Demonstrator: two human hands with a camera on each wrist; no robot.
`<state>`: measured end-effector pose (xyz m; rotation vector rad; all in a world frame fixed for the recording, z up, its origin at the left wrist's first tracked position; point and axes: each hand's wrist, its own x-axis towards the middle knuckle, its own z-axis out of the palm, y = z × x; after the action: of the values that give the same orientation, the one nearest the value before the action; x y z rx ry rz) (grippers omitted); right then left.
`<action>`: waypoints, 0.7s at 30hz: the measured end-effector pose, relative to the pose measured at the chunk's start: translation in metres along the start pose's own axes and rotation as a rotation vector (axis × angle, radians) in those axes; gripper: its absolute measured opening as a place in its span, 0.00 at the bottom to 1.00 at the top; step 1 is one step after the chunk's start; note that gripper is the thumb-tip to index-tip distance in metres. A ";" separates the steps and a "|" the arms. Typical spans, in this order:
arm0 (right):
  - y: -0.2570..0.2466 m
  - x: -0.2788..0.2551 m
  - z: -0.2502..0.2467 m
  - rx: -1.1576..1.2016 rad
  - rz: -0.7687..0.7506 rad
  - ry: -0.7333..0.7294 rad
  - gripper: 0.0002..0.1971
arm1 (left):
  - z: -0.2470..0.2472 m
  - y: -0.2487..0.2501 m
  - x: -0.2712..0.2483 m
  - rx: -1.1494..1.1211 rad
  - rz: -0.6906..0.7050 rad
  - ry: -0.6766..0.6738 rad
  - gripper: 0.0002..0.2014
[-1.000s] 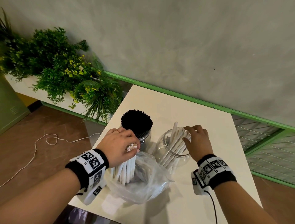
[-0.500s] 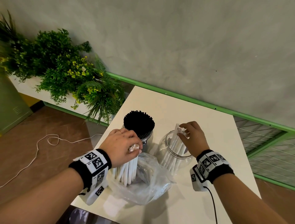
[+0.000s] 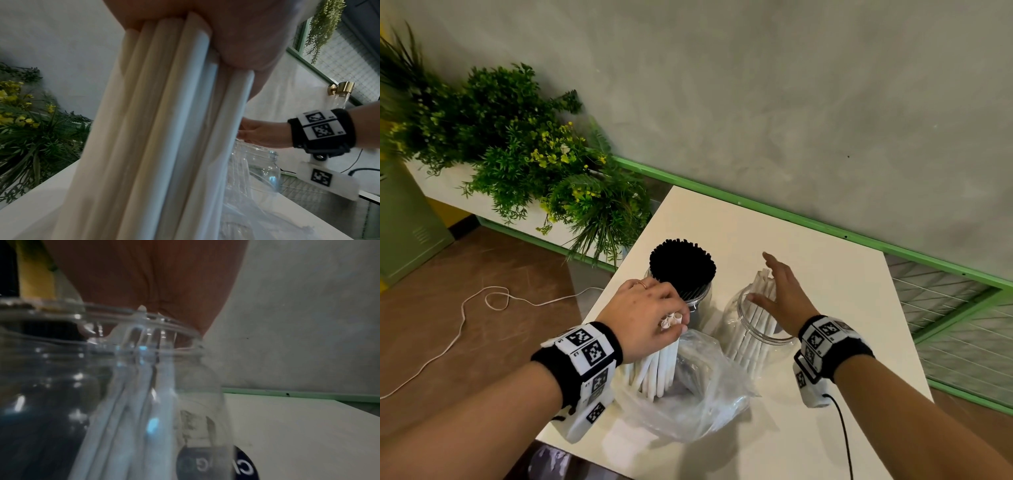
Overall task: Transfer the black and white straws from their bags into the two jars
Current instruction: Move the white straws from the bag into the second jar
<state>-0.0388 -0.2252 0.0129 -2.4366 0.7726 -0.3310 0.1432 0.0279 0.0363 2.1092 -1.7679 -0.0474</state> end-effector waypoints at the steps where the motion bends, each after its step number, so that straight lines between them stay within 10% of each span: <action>1: -0.003 0.007 0.002 -0.049 -0.032 0.003 0.38 | 0.000 0.000 0.000 -0.001 -0.001 -0.003 0.12; 8: -0.010 0.016 0.026 -0.369 -0.032 0.150 0.11 | 0.000 -0.001 0.000 -0.004 -0.006 -0.017 0.10; 14: -0.005 0.010 0.010 -0.266 -0.124 0.520 0.18 | 0.000 -0.001 0.000 0.005 -0.007 -0.031 0.09; 21: 0.012 -0.003 0.001 -0.062 -0.069 0.417 0.20 | 0.000 -0.001 0.000 0.001 -0.010 -0.041 0.11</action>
<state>-0.0468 -0.2311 0.0044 -2.4870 0.8810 -0.8729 0.1436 0.0284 0.0361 2.1323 -1.7809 -0.0927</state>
